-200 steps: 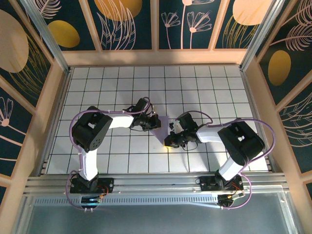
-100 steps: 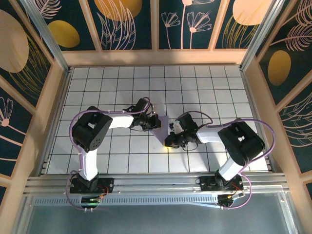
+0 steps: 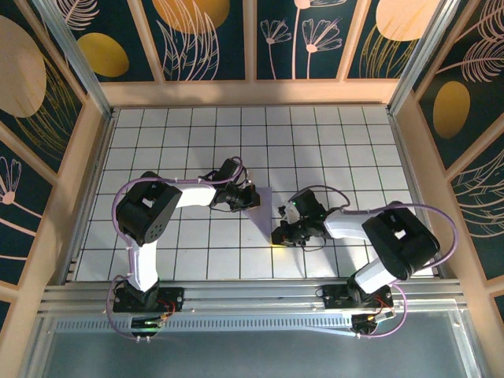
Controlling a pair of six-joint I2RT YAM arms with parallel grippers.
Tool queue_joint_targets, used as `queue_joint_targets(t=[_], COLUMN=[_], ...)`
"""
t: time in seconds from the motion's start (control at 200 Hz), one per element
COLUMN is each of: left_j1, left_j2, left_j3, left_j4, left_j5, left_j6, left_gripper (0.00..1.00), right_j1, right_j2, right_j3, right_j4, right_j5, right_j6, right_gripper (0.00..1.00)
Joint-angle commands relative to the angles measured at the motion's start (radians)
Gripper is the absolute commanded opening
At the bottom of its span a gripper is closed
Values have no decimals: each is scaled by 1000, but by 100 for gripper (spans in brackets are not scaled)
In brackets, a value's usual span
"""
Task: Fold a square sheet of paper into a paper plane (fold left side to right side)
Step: Fourth fold the wing at the center of the table.
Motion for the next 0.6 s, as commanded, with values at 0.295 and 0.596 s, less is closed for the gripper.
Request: queue_joint_targets(t=[0.295,0.596], left_j1=[3,3], left_j2=[32,30], left_j3=[-6,-11], left_j4=[-115,-115], left_j5=[-87,-86], left_j6=[13,13], left_gripper=[0,0], right_j1=[-45,-46], right_j2=[-67,113], right_j3=[100,178], right_j4=[15,121], right_j5=[-62,31], right_j6=[-1,28], right_gripper=[0,0])
